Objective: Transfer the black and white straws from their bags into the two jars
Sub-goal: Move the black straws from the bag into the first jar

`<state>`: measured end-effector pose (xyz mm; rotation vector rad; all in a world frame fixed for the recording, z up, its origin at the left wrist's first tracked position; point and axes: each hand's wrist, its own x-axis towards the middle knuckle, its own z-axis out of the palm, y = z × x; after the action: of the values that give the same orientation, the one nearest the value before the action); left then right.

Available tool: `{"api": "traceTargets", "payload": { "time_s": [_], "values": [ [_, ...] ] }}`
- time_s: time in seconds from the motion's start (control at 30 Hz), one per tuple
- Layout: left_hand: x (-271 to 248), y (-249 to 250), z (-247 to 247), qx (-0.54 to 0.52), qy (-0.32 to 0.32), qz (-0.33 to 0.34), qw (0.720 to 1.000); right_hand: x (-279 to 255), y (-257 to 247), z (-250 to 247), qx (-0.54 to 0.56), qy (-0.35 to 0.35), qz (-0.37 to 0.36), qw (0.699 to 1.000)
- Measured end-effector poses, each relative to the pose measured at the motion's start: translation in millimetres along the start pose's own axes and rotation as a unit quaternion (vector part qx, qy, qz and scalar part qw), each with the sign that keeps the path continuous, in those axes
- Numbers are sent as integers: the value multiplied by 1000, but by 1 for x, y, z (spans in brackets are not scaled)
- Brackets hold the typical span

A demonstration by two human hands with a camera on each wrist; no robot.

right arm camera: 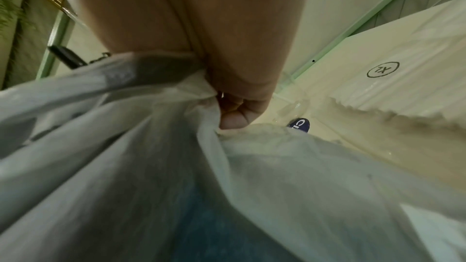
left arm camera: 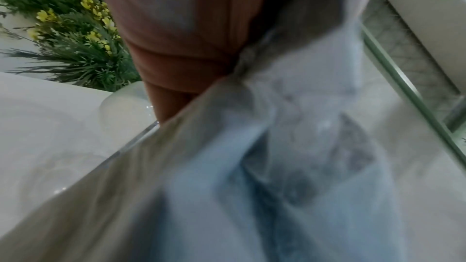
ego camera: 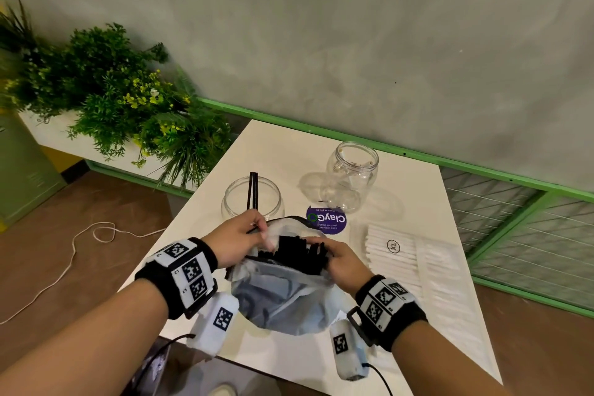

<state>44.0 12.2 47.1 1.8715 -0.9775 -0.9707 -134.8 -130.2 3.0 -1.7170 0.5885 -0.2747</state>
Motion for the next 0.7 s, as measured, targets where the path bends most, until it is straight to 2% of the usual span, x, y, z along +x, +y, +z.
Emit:
{"api": "traceTargets", "payload": {
  "time_s": [0.17, 0.27, 0.4, 0.5, 0.7],
  "values": [
    [5, 0, -3, -24, -45, -2, 999, 0, 7, 0, -6, -34, -25, 999],
    [6, 8, 2, -36, -75, -12, 996, -1, 8, 2, 6, -29, -24, 999],
    [10, 10, 4, 9, -63, 26, 998, -2, 9, 4, 12, -9, -7, 1000],
    [12, 11, 5, 1, -73, 18, 997, 0, 14, 1, -16, 20, -11, 1000],
    [15, 15, 5, -18, -74, 17, 997, 1, 19, 2, -39, 34, -29, 998]
  ]
}}
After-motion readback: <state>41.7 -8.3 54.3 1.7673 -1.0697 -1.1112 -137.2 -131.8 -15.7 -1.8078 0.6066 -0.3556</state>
